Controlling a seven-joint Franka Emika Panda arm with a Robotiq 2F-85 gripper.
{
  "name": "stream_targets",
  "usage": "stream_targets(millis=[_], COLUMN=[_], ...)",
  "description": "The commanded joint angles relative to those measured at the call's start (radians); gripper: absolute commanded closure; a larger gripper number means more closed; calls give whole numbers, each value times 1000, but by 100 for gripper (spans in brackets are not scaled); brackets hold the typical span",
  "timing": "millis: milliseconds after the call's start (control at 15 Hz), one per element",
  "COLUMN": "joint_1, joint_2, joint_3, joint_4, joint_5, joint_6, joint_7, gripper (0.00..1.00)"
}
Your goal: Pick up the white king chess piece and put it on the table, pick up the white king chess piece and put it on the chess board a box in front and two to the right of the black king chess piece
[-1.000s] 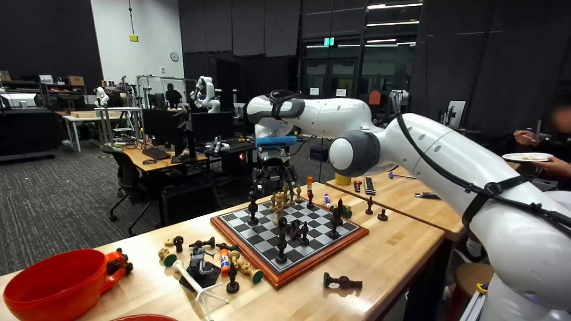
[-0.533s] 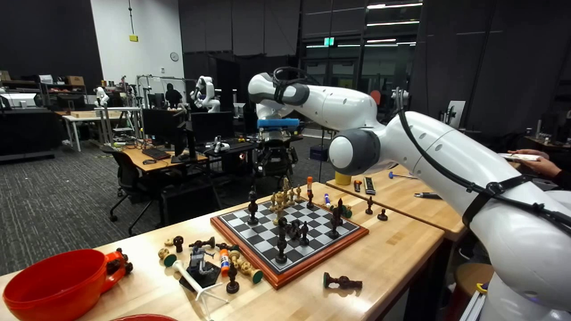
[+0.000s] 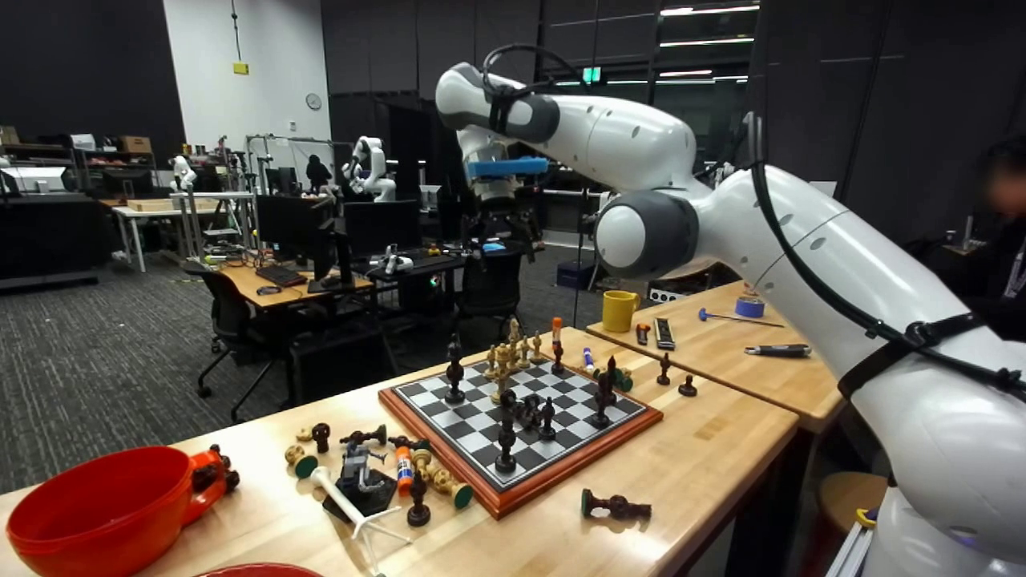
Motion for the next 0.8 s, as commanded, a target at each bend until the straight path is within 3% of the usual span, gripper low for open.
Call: stream_targets(millis=[0,333,733], joint_1=[2,7,-2], joint_2=[-50,-74,-70], joint_3=[-11,-7,1], joint_4=[-5,-5,-28], joint_5=[-16,-13,1], joint_6=[45,151,156], joint_7=[-42,-51,-37], gripper=[0,0,0])
